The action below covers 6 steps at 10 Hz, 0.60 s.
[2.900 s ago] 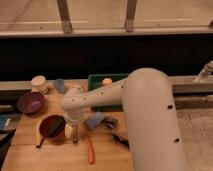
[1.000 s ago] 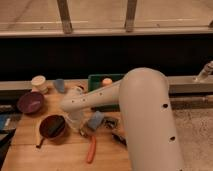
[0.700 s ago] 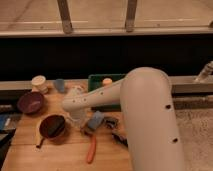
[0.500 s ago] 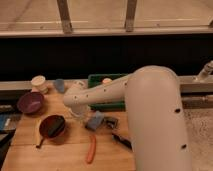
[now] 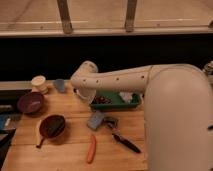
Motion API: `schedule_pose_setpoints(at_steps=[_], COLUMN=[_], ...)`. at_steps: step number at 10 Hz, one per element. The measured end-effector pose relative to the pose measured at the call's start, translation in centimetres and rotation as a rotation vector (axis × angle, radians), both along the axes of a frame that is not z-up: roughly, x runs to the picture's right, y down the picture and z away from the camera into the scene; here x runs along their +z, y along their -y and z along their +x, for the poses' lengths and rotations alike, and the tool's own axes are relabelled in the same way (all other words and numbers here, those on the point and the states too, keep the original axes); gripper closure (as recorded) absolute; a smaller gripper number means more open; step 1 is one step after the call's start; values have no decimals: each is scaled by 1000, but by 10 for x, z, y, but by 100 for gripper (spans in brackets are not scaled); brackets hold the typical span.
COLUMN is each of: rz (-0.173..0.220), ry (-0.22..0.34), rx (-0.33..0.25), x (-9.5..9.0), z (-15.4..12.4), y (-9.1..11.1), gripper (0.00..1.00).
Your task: Place fork in plastic cup
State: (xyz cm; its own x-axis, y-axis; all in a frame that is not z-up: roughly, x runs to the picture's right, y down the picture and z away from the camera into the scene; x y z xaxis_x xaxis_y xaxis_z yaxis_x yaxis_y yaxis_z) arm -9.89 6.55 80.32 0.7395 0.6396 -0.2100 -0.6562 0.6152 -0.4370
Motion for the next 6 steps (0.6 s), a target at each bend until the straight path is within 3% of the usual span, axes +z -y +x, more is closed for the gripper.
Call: schedule_pose_setpoints(at_steps=[2,6], rz=[106,160], ry=[127,212], rx=[78,69], x=[11,4], z=[5,-21], y=[28,70], gripper=[100,100])
